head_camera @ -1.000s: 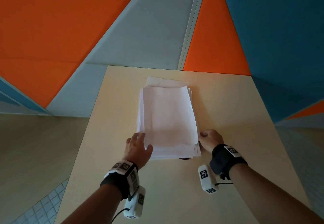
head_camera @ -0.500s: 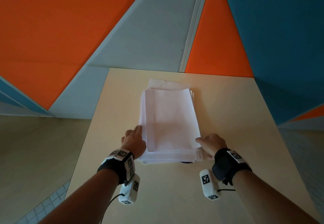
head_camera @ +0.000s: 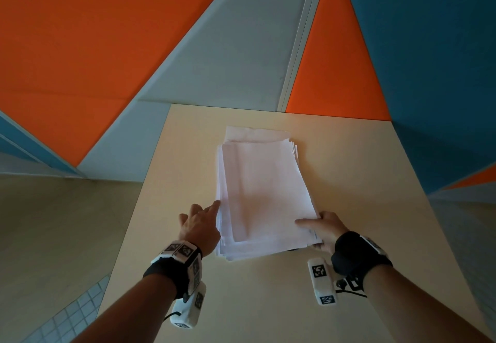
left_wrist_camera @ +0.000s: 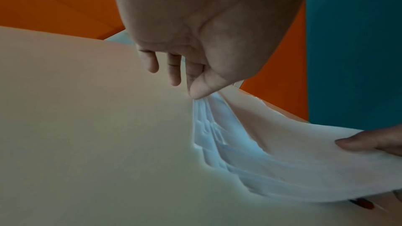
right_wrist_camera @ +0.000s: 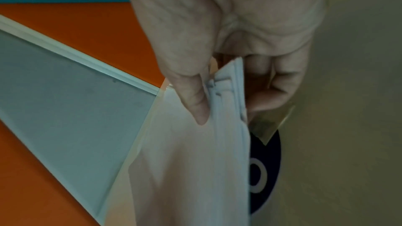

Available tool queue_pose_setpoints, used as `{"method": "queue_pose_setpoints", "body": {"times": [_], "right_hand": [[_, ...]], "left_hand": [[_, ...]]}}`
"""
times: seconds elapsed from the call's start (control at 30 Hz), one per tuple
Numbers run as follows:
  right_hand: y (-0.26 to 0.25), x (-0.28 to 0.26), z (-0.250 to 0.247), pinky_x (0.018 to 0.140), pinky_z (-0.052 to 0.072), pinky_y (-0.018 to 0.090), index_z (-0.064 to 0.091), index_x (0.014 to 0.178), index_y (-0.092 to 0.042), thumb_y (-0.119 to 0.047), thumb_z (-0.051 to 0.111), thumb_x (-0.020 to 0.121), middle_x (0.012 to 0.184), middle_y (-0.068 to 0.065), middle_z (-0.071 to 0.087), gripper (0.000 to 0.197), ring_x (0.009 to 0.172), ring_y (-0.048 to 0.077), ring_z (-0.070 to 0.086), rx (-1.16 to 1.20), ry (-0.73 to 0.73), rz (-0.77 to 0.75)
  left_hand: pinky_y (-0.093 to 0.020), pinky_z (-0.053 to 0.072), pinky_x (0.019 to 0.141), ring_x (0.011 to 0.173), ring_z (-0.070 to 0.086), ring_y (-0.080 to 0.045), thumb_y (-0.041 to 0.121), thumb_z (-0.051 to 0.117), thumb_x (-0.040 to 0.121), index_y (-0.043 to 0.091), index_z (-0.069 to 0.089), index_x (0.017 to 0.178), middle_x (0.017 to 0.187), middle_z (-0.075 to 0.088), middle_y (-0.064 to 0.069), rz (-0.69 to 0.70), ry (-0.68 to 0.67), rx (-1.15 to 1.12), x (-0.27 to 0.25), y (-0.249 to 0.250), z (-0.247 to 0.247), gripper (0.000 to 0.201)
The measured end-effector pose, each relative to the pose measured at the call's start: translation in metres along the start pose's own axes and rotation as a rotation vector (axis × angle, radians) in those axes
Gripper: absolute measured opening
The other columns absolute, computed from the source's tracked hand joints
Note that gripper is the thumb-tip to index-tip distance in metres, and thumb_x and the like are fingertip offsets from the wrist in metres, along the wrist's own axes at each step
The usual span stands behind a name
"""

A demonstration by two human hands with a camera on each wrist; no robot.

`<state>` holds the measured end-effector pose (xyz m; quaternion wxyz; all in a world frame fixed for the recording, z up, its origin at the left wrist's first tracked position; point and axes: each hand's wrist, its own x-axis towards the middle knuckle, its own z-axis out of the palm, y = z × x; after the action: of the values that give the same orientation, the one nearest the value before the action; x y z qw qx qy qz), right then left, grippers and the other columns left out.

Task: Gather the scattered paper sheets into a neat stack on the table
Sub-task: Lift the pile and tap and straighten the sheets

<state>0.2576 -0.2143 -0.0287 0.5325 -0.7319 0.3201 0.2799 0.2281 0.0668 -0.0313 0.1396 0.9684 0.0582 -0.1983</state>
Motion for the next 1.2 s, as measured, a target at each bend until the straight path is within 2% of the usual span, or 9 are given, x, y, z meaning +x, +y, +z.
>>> {"method": "queue_pose_setpoints", "body": {"times": [0.17,0.33,0.63,0.77,0.87,0.97,1.03,1.1,1.2], "right_hand": [[0.004,-0.002,0.001,0.061,0.054,0.033,0.068,0.103,-0.001,0.003,0.075,0.079,0.102,0.017,0.071,0.026,0.086,0.030,0.068,0.066,0.016,-0.082],[-0.007,0.000,-0.010,0.079,0.054,0.041,0.067,0.103,-0.004,0.007,0.073,0.079,0.105,0.019,0.068,0.027,0.093,0.034,0.066,0.114,0.091,-0.148],[-0.029,0.018,-0.002,0.079,0.055,0.040,0.067,0.107,-0.002,0.008,0.071,0.081,0.096,0.014,0.070,0.028,0.085,0.030,0.067,0.174,0.098,-0.154],[-0.037,0.032,0.013,0.088,0.057,0.049,0.070,0.099,-0.003,0.003,0.075,0.078,0.103,0.018,0.073,0.023,0.094,0.035,0.071,0.118,0.117,-0.165],[-0.036,0.040,0.012,0.089,0.057,0.045,0.070,0.103,-0.001,-0.003,0.076,0.079,0.104,0.016,0.073,0.025,0.093,0.032,0.071,0.050,0.130,-0.180],[-0.041,0.043,0.004,0.080,0.057,0.038,0.067,0.096,-0.006,-0.031,0.075,0.076,0.098,0.009,0.073,0.033,0.090,0.029,0.068,-0.303,0.157,-0.195],[-0.047,0.041,0.000,0.072,0.046,0.031,0.059,0.097,-0.008,-0.043,0.066,0.077,0.098,0.006,0.064,0.042,0.091,0.029,0.063,-0.495,0.201,-0.170],[-0.050,0.044,-0.004,0.070,0.041,0.029,0.052,0.090,-0.013,-0.045,0.059,0.079,0.091,0.008,0.057,0.034,0.082,0.027,0.058,-0.532,0.217,-0.177],[-0.052,0.046,-0.003,0.062,0.042,0.029,0.051,0.076,-0.012,-0.040,0.059,0.076,0.078,0.008,0.057,0.029,0.066,0.024,0.054,-0.553,0.246,-0.186]], "left_hand": [[-0.039,0.029,0.092,0.123,0.037,-0.020,-0.001,0.040,0.074,0.029,0.020,0.148,0.122,0.061,0.005,0.022,0.021,0.050,-0.006,-0.006,0.003,0.083],[-0.040,0.028,0.093,0.123,0.039,-0.019,0.000,0.040,0.073,0.031,0.022,0.147,0.129,0.059,0.007,0.056,0.056,0.101,-0.012,-0.011,0.003,0.082],[-0.041,0.029,0.090,0.120,0.039,-0.019,0.000,0.041,0.071,0.033,0.022,0.146,0.132,0.057,0.012,0.093,0.057,0.127,-0.013,-0.010,0.005,0.085],[-0.040,0.029,0.093,0.124,0.038,-0.019,0.000,0.040,0.073,0.032,0.022,0.147,0.132,0.056,0.009,0.097,0.060,0.126,-0.012,-0.013,0.005,0.083],[-0.039,0.028,0.097,0.128,0.037,-0.018,-0.002,0.040,0.075,0.031,0.025,0.147,0.132,0.056,0.006,0.104,0.064,0.064,-0.010,-0.015,0.003,0.081],[-0.038,0.029,0.102,0.130,0.040,-0.019,-0.003,0.040,0.079,0.025,0.035,0.144,0.139,0.052,0.005,0.089,0.129,-0.076,-0.004,-0.017,0.003,0.071],[-0.041,0.030,0.105,0.131,0.039,-0.023,0.001,0.040,0.083,0.021,0.035,0.144,0.145,0.046,0.002,0.052,0.127,-0.175,0.004,-0.014,0.003,0.065],[-0.041,0.030,0.109,0.132,0.038,-0.029,0.008,0.042,0.088,0.017,0.030,0.146,0.148,0.042,-0.004,0.000,0.058,-0.264,0.015,-0.006,0.000,0.060],[-0.040,0.031,0.110,0.131,0.039,-0.034,0.016,0.044,0.089,0.011,0.029,0.145,0.145,0.043,-0.015,-0.100,-0.014,-0.382,0.029,0.015,-0.006,0.058]]}}
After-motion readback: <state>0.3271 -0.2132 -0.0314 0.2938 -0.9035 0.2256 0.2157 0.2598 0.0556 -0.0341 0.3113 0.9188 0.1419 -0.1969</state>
